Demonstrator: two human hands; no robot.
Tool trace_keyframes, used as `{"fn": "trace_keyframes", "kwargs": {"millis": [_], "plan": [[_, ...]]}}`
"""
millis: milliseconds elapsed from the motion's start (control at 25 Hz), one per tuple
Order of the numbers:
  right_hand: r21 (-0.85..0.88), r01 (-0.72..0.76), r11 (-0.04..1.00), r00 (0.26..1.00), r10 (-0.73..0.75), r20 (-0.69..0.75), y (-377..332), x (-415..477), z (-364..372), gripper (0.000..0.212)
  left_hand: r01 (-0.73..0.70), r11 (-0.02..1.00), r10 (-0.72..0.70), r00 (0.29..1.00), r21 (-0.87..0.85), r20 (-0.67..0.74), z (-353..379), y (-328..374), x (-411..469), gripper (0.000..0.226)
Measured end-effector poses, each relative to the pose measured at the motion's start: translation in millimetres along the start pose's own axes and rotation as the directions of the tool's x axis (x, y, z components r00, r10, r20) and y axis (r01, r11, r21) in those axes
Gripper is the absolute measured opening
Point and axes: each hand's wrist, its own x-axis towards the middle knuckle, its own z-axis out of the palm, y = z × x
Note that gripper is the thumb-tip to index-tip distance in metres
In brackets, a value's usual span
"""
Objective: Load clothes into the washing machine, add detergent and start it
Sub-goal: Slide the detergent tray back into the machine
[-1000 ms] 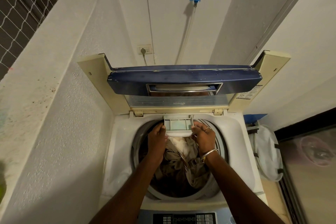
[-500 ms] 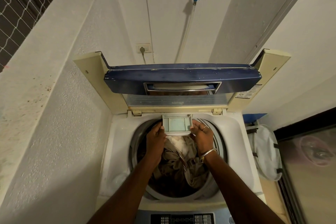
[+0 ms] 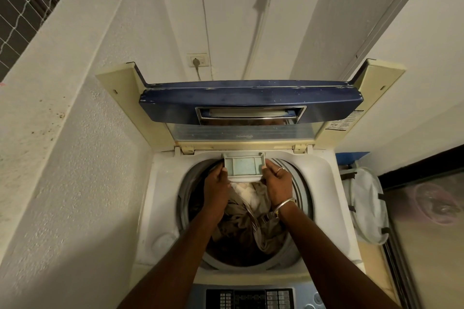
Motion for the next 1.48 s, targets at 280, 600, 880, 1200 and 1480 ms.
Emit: {"fn": "trace_keyframes", "kwargs": {"millis": [280,600,880,1200,1480], "plan": [[-0.117,0.001,0.993,0.998,-0.008,-0.059,2.0,5.4,4.5,0.019,0.074,0.996,-0.070,0.996,0.055,-0.063,4.9,6.7,9.8,0.040],[-0.107,0.017,0.994,0.998,-0.023,-0.056,-4.4,4.5,5.7,0.015,0.009,0.980,0.024,0.986,0.198,-0.165,13.9,-6.1,11.3,0.045],[-0.276,0.114,0.954,0.989,-0.134,-0.054,2.0,6.8,7.2,0.024,-0.017,0.944,0.089,0.974,0.330,-0.207,22.1,8.1,8.1,0.041],[-0.237,0.086,0.968,0.992,-0.106,-0.072,2.7,6.1,4.5,0.018,0.023,0.951,0.057,0.967,0.309,-0.247,29.7,5.0,4.0,0.043],[-0.222,0.093,0.971,0.992,-0.108,-0.059,-0.2,6.2,5.5,0.019,0.049,0.966,0.028,0.957,0.253,-0.290,32.8,5.8,7.5,0.040]]}}
